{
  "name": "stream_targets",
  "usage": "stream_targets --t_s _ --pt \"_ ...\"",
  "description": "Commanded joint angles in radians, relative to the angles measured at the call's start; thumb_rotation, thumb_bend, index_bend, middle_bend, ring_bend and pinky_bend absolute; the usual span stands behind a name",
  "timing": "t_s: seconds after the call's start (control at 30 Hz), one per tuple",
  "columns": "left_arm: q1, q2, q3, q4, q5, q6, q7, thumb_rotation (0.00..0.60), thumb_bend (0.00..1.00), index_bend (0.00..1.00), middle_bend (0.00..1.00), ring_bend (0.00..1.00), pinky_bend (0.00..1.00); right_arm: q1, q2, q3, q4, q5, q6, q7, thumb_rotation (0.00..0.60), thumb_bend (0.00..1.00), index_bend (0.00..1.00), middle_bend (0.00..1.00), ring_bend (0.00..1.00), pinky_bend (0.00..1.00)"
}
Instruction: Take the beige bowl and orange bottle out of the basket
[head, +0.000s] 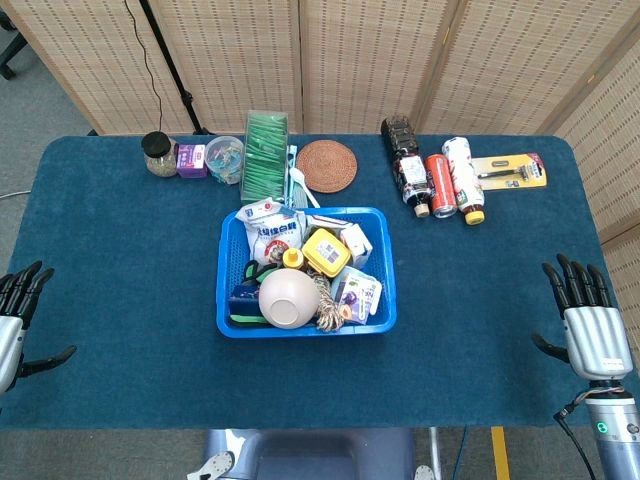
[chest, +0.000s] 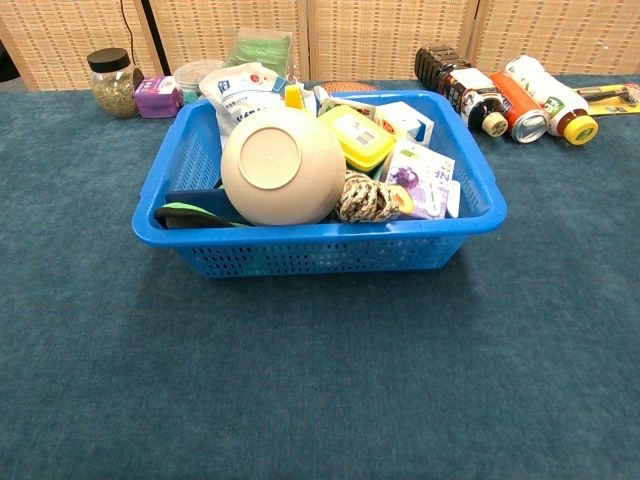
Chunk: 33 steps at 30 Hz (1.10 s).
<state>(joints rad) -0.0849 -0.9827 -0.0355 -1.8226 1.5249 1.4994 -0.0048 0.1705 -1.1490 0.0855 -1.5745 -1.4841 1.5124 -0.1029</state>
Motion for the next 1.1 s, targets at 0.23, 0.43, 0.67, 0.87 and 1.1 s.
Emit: stream_targets --t_s 0.23,0.43,0.67,0.87,1.1 --pt "0.002 0.001 -0.001 -0.001 -0.004 0.001 -0.003 0.600 0.06 0.00 0.00 0.00 0.00 0.012 -0.011 0.004 0.032 -0.054 0.009 0.040 0.600 0.00 0.00 0.00 0.00 0.00" --pt "0.000 -0.003 -0.005 -0.006 -0.014 -0.003 0.011 0.600 0.06 0.00 0.00 0.00 0.00 0.062 0.005 -0.007 0.030 -0.177 0.006 0.171 0.600 0.00 0.00 0.00 0.00 0.00" --pt "-0.003 -0.010 -0.011 -0.015 -0.034 -0.010 0.034 0.600 0.06 0.00 0.00 0.00 0.00 0.193 0.057 0.008 -0.061 -0.283 -0.103 0.272 0.600 0.00 0.00 0.00 0.00 0.00" --pt "-0.001 -0.012 -0.013 -0.020 -0.039 -0.005 0.048 0.600 0.06 0.00 0.00 0.00 0.00 0.312 0.016 0.037 -0.055 -0.286 -0.219 0.357 0.600 0.00 0.00 0.00 0.00 0.00" --pt "-0.005 -0.015 -0.020 -0.022 -0.059 -0.013 0.058 0.600 0.06 0.00 0.00 0.00 0.00 0.391 -0.041 0.046 -0.038 -0.312 -0.271 0.349 0.600 0.00 0.00 0.00 0.00 0.00"
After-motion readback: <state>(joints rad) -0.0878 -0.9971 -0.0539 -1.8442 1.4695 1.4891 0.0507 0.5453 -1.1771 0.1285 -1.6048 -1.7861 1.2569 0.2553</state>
